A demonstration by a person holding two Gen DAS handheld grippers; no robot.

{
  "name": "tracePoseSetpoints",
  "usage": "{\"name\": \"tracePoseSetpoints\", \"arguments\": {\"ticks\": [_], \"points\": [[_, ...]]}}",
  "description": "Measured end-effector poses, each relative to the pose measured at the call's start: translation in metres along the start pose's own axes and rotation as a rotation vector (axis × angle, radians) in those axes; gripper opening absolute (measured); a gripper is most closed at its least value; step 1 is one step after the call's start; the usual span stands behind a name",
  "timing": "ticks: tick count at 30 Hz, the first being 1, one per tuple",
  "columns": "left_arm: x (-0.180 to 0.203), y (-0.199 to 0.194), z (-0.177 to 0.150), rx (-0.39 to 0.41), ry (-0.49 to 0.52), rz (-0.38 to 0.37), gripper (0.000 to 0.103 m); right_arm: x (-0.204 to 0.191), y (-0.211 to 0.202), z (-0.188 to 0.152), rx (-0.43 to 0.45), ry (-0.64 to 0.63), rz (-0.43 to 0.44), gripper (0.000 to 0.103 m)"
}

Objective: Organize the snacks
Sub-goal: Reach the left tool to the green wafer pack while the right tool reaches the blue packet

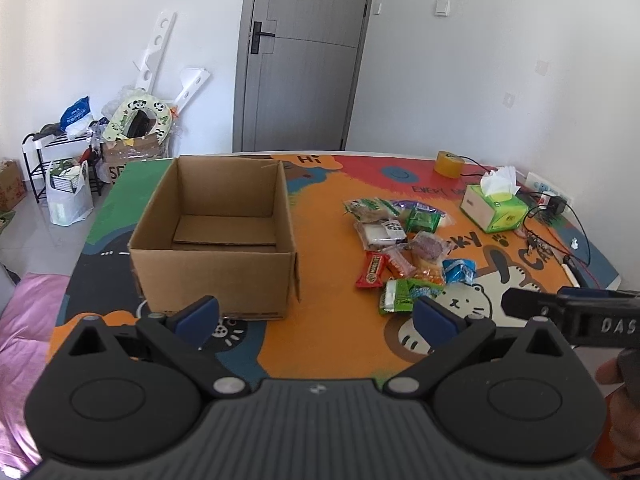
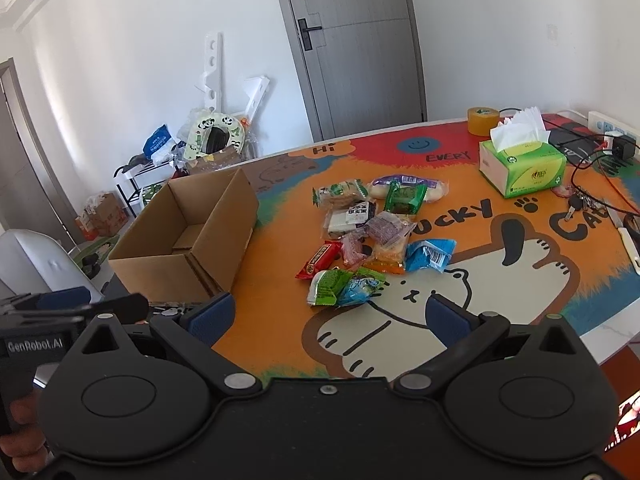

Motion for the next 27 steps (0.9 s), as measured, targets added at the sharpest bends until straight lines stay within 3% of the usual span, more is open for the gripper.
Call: {"name": "tracePoseSetpoints", "arguments": {"ticks": [10,17,21,27], "points": [[0.012,0.029,0.002,0.011,-0.021,-0.039,0.102,0.019,0.01,0.0,0.002,0.013,-0.063,0.103],[0.017,0.061,-0.001,-0.036,-0.047,-0.081,0.102,0.041,0.03,-0.002,-0.021,0.025,-0.107,0.103],[0.02,0.075,-0.001,-0.043,-0.065,-0.109,0.102,0.055,0.041,-0.004,-0.038,0.055,-0.084,0.103],[0.031,0.094,-0.004,-0.037,-0.053,-0.145,0.1,0.065,0.046,-0.005,0.006,0.014,-0.079,0.103]]}}
Point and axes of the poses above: each gripper's, at about its wrist camera, not at the fingertips, and y roughly the way its jaws point, x to its right, z to its top, the point moved 3 cm from there along y, roughly the way its jaws point, and after that the axes turned 2 degrees about -z, right-handed, at the moved point
